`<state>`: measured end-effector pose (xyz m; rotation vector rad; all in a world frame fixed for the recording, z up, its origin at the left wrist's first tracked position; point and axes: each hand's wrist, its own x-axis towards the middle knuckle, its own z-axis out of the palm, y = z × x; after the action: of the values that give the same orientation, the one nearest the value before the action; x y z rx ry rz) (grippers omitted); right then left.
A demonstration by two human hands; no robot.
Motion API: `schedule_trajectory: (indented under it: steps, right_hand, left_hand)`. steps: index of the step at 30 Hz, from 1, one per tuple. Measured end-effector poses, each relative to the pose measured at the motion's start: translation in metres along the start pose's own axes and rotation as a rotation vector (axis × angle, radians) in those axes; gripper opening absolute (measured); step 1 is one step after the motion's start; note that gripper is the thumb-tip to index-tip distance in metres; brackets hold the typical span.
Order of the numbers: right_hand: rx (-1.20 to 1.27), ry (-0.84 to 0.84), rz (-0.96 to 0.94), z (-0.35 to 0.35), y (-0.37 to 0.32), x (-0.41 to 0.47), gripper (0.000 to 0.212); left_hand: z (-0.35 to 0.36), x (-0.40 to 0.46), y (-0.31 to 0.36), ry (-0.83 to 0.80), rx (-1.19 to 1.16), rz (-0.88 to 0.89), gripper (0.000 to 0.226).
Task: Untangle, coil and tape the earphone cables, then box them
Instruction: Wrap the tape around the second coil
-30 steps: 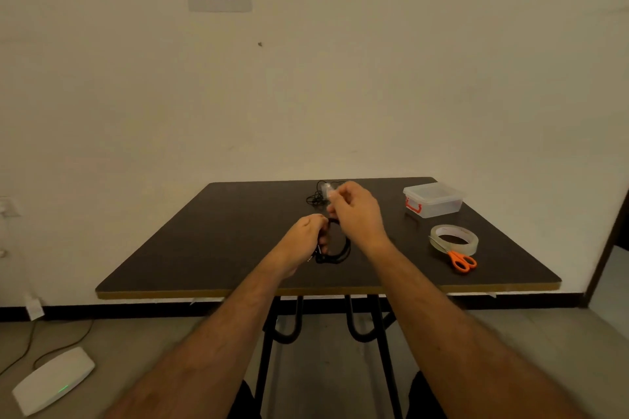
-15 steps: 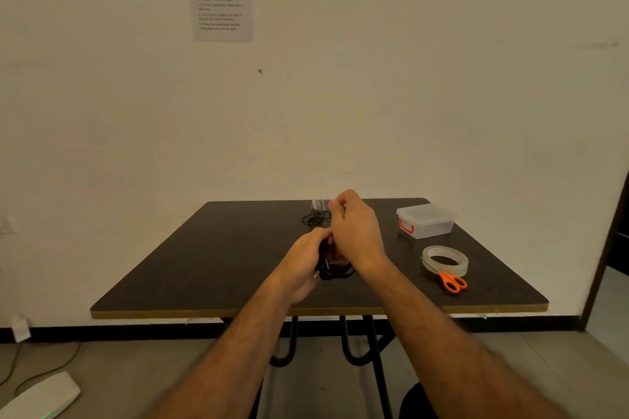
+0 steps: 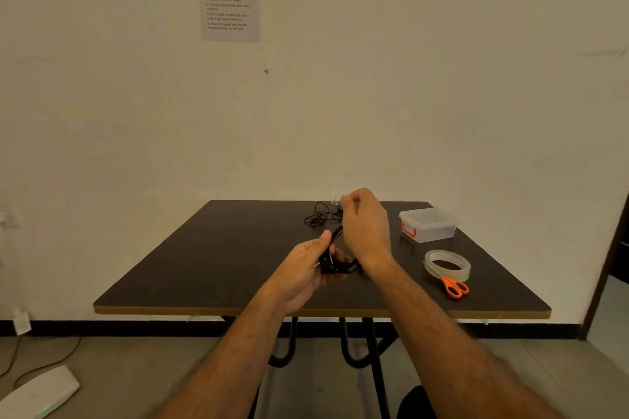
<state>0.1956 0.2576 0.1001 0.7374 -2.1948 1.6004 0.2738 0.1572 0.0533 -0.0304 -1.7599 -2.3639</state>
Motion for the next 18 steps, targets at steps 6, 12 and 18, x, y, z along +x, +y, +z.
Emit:
schedule_trajectory:
  steps: [6,12,18]
  right_hand:
    - [0.006,0.029,0.016,0.001,0.000,-0.004,0.015]
    - [0.038,0.026,0.008,-0.001,-0.002,-0.006,0.016]
    - [0.146,-0.057,-0.038,-0.018,-0.006,0.001,0.014]
  left_hand:
    - [0.004,-0.004,-0.004,0.033,-0.032,0.013,0.031]
    - [0.012,-0.002,0.003,0.097,0.044,0.105,0.035]
    - [0.015,-0.005,0.015,0.105,0.143,0.151,0.036]
